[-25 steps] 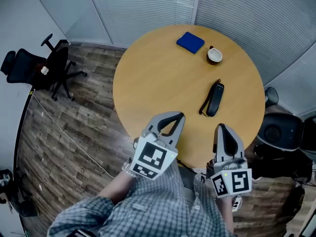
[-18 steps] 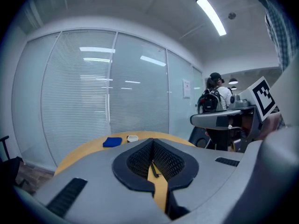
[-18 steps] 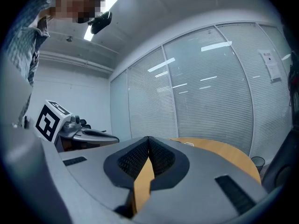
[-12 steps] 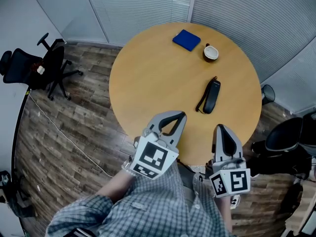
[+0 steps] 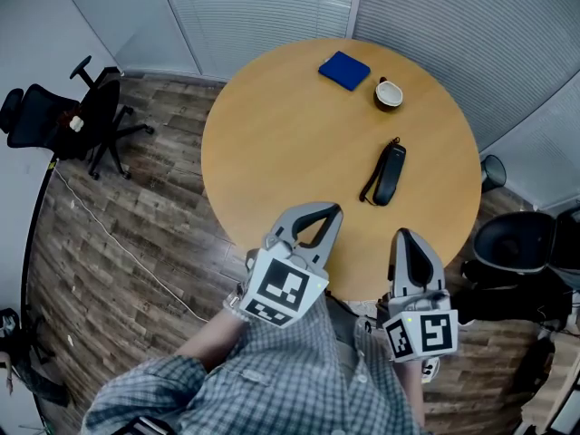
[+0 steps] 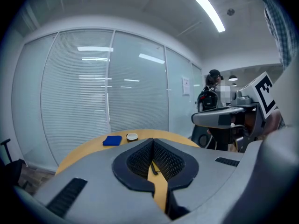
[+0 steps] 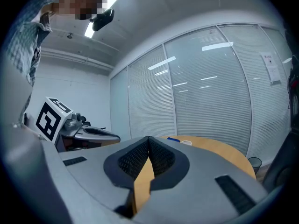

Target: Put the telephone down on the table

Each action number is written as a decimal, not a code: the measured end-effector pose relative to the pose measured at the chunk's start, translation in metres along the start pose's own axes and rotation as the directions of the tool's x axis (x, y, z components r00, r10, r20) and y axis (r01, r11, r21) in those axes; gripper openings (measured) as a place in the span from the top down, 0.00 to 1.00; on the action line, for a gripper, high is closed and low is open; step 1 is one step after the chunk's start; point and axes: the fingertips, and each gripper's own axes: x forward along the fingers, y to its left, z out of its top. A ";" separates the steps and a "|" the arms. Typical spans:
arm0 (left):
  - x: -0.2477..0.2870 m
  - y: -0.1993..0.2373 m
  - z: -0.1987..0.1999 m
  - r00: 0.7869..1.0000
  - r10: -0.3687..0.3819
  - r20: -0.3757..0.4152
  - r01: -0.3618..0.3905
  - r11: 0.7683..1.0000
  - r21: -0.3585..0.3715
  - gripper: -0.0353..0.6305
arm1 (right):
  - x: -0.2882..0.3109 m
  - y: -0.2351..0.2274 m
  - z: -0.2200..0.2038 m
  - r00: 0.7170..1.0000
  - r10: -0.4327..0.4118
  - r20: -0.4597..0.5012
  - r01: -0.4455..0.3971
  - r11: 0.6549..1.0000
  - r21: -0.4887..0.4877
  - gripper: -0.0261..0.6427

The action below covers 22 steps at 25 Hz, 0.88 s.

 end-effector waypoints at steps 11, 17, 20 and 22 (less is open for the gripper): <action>0.002 -0.007 0.000 1.000 -0.024 -0.008 0.024 1.000 0.008 0.94 | -0.004 -0.001 -0.001 1.000 -0.010 -0.001 0.010 1.000 0.017 0.95; 0.010 -0.008 -0.003 0.999 -0.042 -0.013 0.042 0.999 0.013 0.94 | -0.002 -0.006 -0.004 1.000 -0.024 -0.004 0.024 1.000 0.018 0.95; 0.010 -0.009 -0.003 0.999 -0.045 -0.013 0.045 0.999 0.014 0.94 | -0.003 -0.006 -0.005 1.000 -0.027 -0.003 0.027 0.999 0.018 0.95; 0.010 -0.009 -0.002 0.999 -0.046 -0.012 0.046 0.999 0.014 0.94 | -0.003 -0.006 -0.004 1.000 -0.028 -0.004 0.028 0.999 0.018 0.95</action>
